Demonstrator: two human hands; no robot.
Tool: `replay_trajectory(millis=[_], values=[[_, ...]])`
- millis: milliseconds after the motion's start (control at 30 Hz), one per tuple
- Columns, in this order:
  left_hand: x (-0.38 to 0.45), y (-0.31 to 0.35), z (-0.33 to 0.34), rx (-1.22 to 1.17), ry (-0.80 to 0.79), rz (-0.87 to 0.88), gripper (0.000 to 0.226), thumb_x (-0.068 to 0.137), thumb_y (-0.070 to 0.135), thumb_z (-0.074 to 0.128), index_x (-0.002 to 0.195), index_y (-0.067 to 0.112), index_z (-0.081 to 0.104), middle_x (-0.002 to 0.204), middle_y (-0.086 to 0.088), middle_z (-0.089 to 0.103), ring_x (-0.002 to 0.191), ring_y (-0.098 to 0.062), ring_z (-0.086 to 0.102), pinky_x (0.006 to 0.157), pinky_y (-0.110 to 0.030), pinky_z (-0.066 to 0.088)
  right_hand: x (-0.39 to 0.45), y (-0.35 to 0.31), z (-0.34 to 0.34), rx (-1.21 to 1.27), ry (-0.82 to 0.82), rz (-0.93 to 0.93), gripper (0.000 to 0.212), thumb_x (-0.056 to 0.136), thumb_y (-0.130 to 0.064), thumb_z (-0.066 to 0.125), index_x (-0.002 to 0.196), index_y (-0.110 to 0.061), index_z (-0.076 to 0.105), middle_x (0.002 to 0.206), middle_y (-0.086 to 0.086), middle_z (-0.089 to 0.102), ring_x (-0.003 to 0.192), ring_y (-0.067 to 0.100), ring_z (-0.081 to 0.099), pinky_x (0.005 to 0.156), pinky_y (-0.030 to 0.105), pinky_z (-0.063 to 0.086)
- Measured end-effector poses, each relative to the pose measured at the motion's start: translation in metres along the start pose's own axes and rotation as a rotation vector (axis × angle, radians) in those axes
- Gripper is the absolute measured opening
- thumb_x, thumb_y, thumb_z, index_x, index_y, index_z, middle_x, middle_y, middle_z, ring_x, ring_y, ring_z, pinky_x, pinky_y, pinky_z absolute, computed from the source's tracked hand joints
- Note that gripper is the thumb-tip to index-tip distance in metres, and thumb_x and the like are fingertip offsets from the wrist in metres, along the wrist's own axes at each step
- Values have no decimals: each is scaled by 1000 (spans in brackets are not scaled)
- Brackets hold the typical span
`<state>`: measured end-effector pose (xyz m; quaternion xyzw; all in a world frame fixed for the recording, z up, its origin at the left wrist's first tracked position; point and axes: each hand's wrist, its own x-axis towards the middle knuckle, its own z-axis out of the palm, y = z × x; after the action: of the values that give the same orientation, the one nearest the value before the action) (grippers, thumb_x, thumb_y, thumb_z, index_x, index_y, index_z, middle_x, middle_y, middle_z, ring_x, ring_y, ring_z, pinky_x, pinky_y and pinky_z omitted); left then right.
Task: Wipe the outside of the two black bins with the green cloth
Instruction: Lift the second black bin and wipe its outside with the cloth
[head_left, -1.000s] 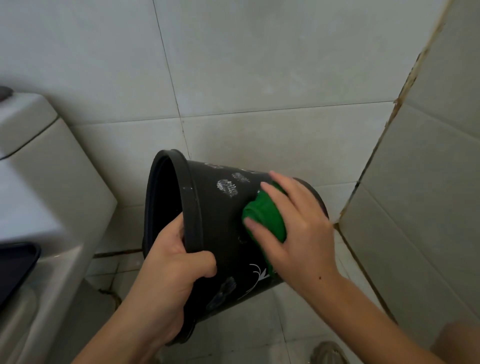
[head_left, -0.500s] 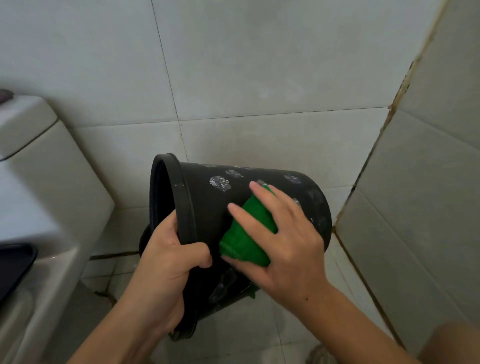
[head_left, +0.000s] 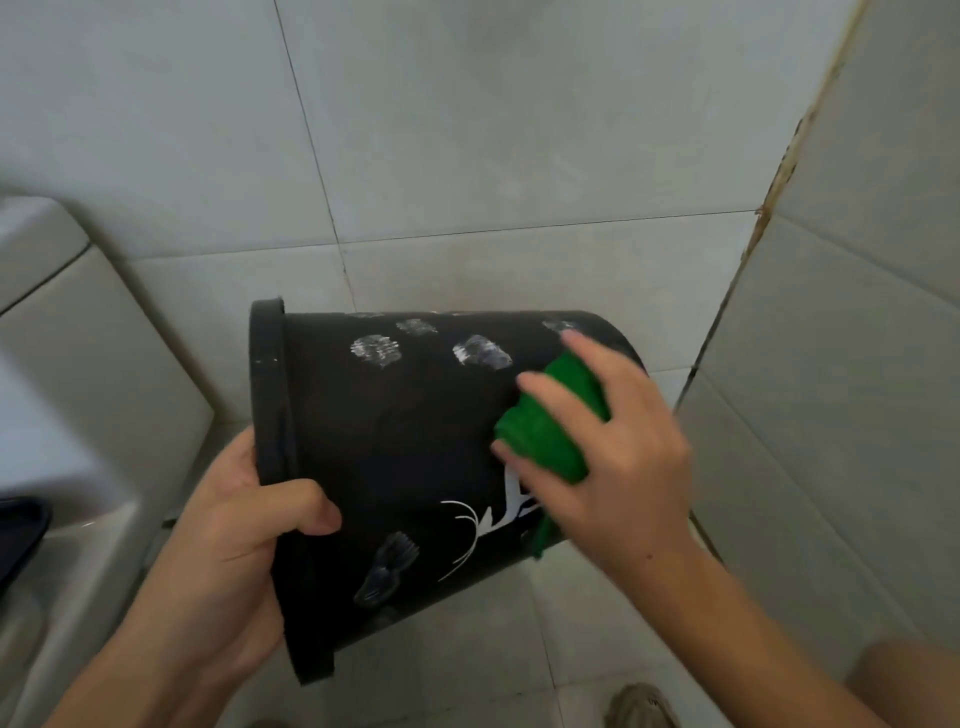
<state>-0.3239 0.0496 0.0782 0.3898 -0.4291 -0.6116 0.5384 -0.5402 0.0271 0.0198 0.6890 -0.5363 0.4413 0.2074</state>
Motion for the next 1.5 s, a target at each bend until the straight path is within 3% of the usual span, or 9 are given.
replay_trajectory(millis=[167, 367, 567, 767, 967, 1133, 1233, 1367, 1500], values=[[-5, 7, 4, 32, 32, 24, 55, 51, -17, 36, 71, 16, 76, 78, -13, 74, 64, -27, 71, 54, -35, 58, 17, 22, -4, -63, 15, 220, 50, 87, -57, 54, 113, -17, 72, 127, 9, 62, 113, 29, 59, 92, 33, 44], [-6, 9, 3, 67, 48, -20, 50, 51, -16, 37, 70, 11, 74, 75, -15, 72, 60, -29, 69, 51, -37, 57, 8, -5, -6, 6, -25, -193, 47, 89, -56, 60, 112, -16, 73, 128, 13, 63, 117, 35, 59, 95, 43, 50], [-10, 12, 3, 124, 59, -1, 49, 48, -13, 42, 67, 18, 75, 70, -18, 70, 53, -31, 66, 44, -36, 53, 30, 26, -6, 17, 22, 288, 51, 85, -58, 55, 113, -19, 72, 124, 5, 64, 111, 25, 61, 91, 42, 52], [-8, 8, 5, 118, 17, -5, 52, 48, -13, 40, 70, 17, 76, 76, -17, 73, 61, -32, 69, 51, -39, 56, 9, -14, -1, 29, -20, -129, 47, 90, -57, 58, 110, -18, 74, 126, 10, 64, 115, 31, 60, 92, 39, 51], [-12, 9, 4, 149, -12, 5, 51, 37, -11, 51, 76, 14, 74, 78, -24, 68, 62, -38, 63, 52, -41, 54, 24, 17, -5, -5, 5, 256, 49, 86, -59, 54, 112, -22, 72, 122, 2, 65, 108, 22, 62, 89, 33, 50], [-11, 13, 9, 164, 61, -25, 53, 50, -17, 42, 55, 25, 73, 58, -7, 69, 47, -20, 65, 42, -26, 52, -1, -22, -5, 36, -19, -155, 46, 85, -55, 66, 114, -20, 73, 129, 12, 62, 120, 33, 57, 95, 41, 51], [-17, 11, 1, 246, 99, -78, 81, 75, -32, 32, 32, 30, 63, 37, 3, 56, 32, -4, 55, 33, -12, 43, 11, 3, -10, 28, 3, -27, 48, 84, -58, 63, 114, -22, 73, 127, 6, 64, 115, 26, 61, 95, 36, 50], [-16, 15, 15, 134, 62, -16, 57, 49, -21, 38, 61, 21, 75, 65, -13, 71, 52, -28, 67, 44, -36, 55, 33, 27, -14, 5, -53, 415, 57, 81, -67, 47, 114, -28, 71, 125, -4, 62, 110, 20, 61, 89, 36, 50], [-11, 9, 12, 141, 35, -10, 54, 44, -14, 41, 66, 21, 75, 71, -15, 71, 61, -34, 67, 50, -39, 56, 9, -12, -2, 43, -5, 109, 47, 87, -58, 57, 112, -21, 73, 126, 7, 64, 114, 28, 60, 96, 36, 48]])
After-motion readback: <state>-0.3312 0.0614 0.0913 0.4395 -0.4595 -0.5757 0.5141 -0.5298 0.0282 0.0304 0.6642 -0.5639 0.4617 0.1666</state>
